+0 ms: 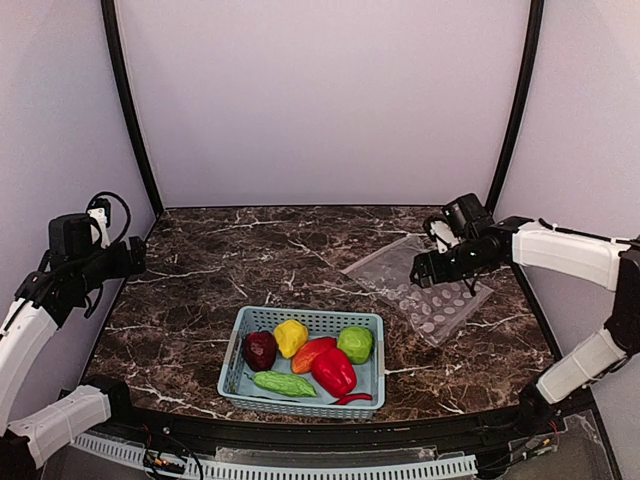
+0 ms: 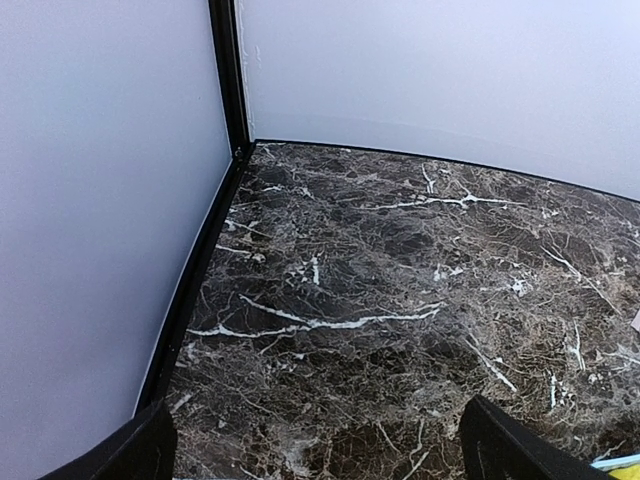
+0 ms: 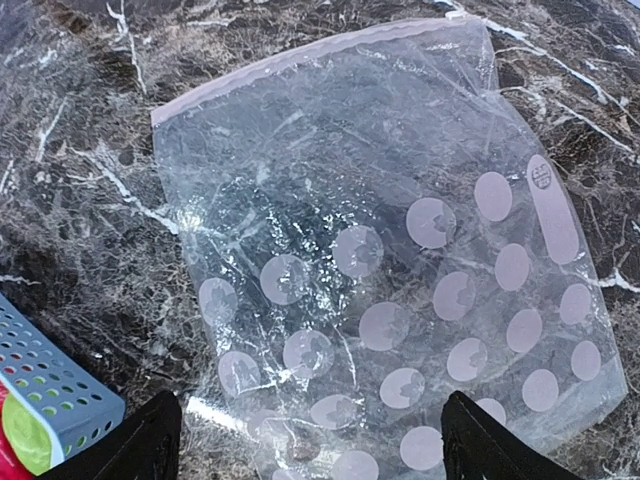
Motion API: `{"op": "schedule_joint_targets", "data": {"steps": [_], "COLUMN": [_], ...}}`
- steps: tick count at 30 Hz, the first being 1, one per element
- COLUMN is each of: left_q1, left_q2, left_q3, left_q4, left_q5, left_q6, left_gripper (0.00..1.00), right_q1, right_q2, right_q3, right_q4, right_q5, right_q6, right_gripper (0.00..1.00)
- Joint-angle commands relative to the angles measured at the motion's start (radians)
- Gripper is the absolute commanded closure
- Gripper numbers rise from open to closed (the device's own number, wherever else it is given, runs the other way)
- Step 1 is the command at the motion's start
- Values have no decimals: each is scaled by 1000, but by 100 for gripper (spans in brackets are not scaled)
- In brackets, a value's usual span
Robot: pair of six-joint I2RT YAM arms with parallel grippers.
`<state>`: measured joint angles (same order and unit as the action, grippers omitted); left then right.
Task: Place the food in the zip-top bag and seal the zipper
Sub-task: Pick up the zipper food storage bag from the center of the board.
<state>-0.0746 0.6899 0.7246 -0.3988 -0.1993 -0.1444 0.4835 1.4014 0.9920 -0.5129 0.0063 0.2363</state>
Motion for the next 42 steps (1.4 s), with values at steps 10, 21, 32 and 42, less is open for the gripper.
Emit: {"op": "schedule_joint_targets", "data": {"steps": [10,21,32,42], "left_q1": [7,6,6,6], "left_q2": [11,26,32,40], "left_q3": [-13,-11,-11,-16], "left_q4": [1,2,2,3], "left_q5": [10,27,27,59], "left_q6": [16,18,20,29], "left_gripper": [0,0,0,0], "right_q1": [131,166,170,170], "right_q2": [243,322,378,374], "right_q3": [86,74,82,68], "right_q4": [51,68,70,96], "right_q5": [83,158,184,168], "right_q6": [-57,-36,-17,0], "right_gripper": [13,17,36,87]}}
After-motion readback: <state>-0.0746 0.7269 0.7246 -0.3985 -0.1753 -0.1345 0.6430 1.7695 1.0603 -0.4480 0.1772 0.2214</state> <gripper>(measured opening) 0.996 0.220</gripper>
